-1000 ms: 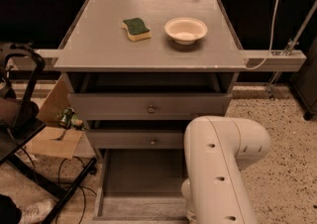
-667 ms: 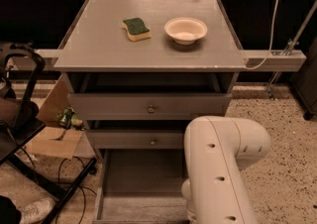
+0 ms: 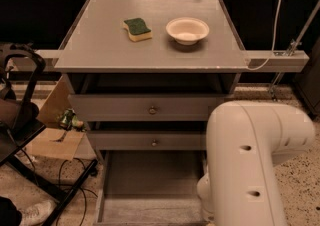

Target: Open bottom drawer

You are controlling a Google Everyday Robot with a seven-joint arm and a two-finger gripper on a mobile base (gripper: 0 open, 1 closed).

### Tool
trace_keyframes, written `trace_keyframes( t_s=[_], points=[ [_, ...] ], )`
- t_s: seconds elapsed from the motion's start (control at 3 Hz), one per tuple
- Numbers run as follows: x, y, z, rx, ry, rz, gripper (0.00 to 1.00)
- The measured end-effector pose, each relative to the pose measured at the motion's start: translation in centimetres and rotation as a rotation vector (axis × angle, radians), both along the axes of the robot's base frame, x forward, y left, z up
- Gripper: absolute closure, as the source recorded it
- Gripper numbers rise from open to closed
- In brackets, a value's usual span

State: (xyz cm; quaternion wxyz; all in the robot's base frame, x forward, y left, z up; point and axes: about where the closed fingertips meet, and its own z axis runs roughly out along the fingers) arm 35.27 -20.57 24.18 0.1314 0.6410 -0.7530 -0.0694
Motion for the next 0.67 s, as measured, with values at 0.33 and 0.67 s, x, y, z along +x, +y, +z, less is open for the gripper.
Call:
trace_keyframes(
  t_s=[0.33,0.67],
  points=[
    [-2.0,-3.0,8.2,-0.022,-0.052,-0.036,0.00],
    [-3.4,-4.8,13.8,-0.047,-0.123,-0.091,0.00]
  ],
)
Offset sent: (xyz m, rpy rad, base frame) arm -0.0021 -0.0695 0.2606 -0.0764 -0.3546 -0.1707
